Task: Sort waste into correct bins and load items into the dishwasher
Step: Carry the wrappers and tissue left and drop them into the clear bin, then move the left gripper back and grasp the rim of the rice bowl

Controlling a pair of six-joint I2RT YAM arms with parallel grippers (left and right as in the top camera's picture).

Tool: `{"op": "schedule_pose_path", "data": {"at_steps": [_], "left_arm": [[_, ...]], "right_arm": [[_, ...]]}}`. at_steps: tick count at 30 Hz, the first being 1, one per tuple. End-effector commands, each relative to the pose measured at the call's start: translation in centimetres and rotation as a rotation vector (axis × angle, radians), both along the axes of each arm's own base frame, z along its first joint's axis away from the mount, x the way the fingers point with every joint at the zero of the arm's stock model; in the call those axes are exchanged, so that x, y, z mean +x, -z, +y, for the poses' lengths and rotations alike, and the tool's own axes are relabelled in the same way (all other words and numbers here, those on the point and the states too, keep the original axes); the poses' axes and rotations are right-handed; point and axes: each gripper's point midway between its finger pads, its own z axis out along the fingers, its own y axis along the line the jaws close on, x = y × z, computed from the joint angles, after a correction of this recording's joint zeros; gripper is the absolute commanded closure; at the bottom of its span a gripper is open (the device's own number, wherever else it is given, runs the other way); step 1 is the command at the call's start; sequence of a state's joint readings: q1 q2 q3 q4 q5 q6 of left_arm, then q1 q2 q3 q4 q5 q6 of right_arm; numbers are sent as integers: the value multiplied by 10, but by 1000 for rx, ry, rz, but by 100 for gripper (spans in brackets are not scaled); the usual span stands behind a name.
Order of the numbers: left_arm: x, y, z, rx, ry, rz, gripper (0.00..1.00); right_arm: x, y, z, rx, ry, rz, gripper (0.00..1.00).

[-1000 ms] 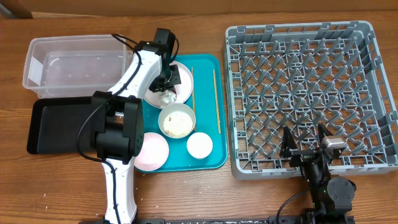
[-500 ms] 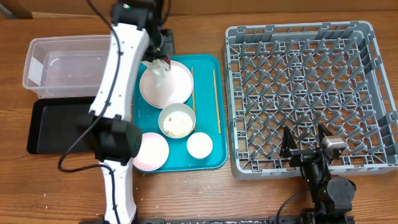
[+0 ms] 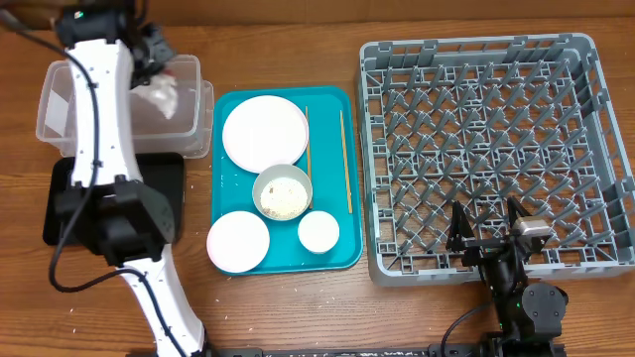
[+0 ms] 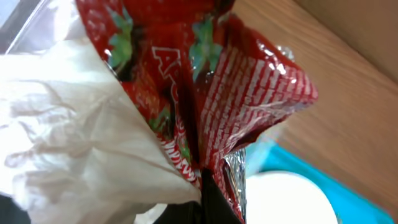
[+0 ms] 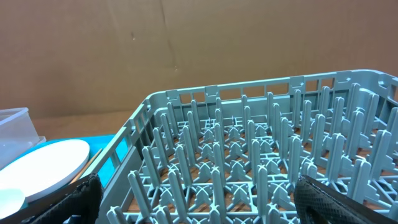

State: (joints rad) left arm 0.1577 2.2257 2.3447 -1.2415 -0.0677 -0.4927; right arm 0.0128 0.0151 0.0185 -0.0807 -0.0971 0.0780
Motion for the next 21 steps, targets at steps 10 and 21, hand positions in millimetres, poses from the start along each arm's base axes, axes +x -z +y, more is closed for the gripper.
{"op": "schedule_pose_path", "data": {"at_steps": [10, 21], "left_arm": [[-4, 45, 7, 1, 35, 70, 12], [-56, -59, -14, 4, 174, 78, 2]], "right_arm": [[0, 2, -2, 3, 8, -1, 0], [0, 2, -2, 3, 8, -1, 0]]}}
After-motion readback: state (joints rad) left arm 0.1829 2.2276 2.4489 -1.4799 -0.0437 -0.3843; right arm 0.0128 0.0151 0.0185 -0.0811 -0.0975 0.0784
